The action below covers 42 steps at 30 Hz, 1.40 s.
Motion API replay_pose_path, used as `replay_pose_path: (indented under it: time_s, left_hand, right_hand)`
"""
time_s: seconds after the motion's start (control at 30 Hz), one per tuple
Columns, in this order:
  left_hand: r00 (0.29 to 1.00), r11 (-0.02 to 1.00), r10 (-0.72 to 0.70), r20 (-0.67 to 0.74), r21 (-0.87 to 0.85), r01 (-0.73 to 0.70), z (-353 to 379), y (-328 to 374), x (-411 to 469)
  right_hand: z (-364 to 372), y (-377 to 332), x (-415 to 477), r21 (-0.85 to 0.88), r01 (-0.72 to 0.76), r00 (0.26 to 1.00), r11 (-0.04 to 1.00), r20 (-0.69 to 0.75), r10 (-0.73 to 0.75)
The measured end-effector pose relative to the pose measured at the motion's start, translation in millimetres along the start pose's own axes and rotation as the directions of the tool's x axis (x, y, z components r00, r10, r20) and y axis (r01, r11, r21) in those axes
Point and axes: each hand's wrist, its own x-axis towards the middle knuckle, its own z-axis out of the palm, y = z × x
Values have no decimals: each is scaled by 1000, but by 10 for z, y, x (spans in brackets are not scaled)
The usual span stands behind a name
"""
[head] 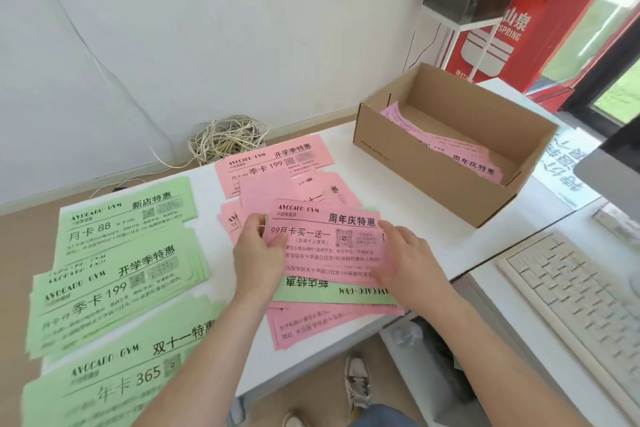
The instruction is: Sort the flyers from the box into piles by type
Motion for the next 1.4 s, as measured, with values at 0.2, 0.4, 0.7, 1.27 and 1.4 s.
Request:
replay_pose_path:
  time_s: [0.2, 0.4, 0.7, 1.27, 1.4]
  left_hand:
    - [996, 1000, -13, 84, 25, 11, -80, 86, -196]
    - [954, 956, 292, 64, 5, -293, -208, 760, -497]
    - [880, 861, 469, 80, -263, -435, -6, 1483, -411]
    - [942, 977, -11, 336, 204, -62, 1847, 804, 591]
    - [906, 851, 252, 340, 368, -375, 1964, 771, 560]
  right_hand:
    - [66, 144, 23, -8, 14, 998, 1000, -53, -14]
    - [-466, 408, 142, -146, -37, 854, 989, -519, -44]
    - [-827, 1032, 714, -104, 18, 874, 994, -481, -66]
    - [-815, 1299, 496, 2, 83, 982, 997, -168, -82]
    - [-539, 1256, 514, -187, 89, 995, 978, -24, -95]
